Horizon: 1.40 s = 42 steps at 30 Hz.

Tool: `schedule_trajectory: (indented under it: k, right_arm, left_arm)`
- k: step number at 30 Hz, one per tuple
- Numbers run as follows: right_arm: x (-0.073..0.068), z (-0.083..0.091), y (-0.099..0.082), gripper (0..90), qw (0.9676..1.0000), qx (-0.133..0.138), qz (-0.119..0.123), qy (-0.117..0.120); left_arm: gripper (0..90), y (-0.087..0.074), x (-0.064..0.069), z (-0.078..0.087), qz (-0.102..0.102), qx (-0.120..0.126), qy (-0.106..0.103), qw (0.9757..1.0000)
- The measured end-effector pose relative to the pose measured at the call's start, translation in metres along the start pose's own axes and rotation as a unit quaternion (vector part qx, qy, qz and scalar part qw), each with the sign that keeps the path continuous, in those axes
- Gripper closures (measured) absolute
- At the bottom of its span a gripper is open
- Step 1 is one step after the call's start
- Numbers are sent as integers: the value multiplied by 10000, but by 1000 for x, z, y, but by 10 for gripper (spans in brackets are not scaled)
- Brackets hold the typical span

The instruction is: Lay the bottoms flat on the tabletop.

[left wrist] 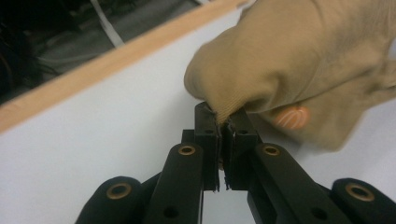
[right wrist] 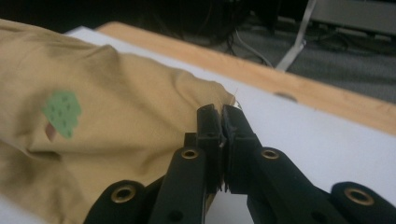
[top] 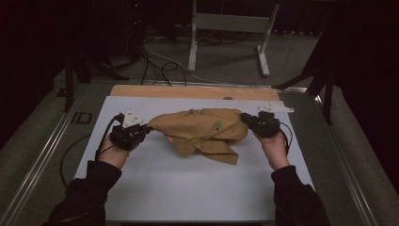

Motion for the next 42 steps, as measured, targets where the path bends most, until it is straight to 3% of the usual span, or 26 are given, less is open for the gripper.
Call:
schedule_trajectory:
  k: [3,4,7,8,9,11,12,13,14,21,24,31,37,42]
  right_arm:
    - [-1,7,3,873,9999,98,79,-9]
    - [-2,10,2,872,9999,106,85,-16]
    - [-8,11,-13,872,9996,-74,286,51]
    - [-10,12,-21,872,9994,-160,280,99]
    - [-15,12,-39,872,9982,-369,441,191]
    - [-17,13,-48,872,9973,-452,520,254]
    - [-23,15,-66,872,9950,-659,653,363]
    - [-23,15,-66,872,9950,-659,653,363]
    - [-26,17,-79,872,9926,-771,876,336]
    - [-35,31,-104,871,9909,-931,766,595]
    - [-41,40,-119,871,9881,-1061,878,690]
    - [-44,46,-139,870,9849,-1255,892,785]
    - [-48,50,-145,870,9847,-1250,798,911]
    - [-50,52,-145,868,9846,-1231,904,845]
  left_arm:
    - [866,-4,8,3,-64,-11,-36,10000]
    - [866,-13,16,3,-130,-94,-97,9998]
    - [866,-27,25,2,-90,-223,-268,9994]
    - [866,-34,29,1,-101,-269,-304,9991]
    - [866,-41,32,1,-109,-351,-350,9987]
    - [866,-54,41,0,-110,-509,-454,9976]
    - [866,-62,46,-1,-97,-598,-519,9968]
    - [866,-67,49,-2,-137,-656,-557,9962]
    - [865,-72,53,-3,-206,-745,-569,9954]
    - [865,-101,68,-4,-165,-973,-757,9922]
    - [865,-113,72,-7,-76,-1061,-874,9905]
    - [864,-125,79,-11,-81,-1180,-984,9881]
    - [864,-133,75,-15,39,-1214,-1037,9872]
    - [862,-133,75,-15,37,-1251,-1169,9852]
Point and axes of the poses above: each handheld gripper's, and its own axes: z roughly backward along the jaws, y roughly out of its top, x roughly to its right, the point moved 7 cm from there along -z, roughly forward along the jaws, and after that the axes turned 13 degrees about -y, right-handed, at the moved point
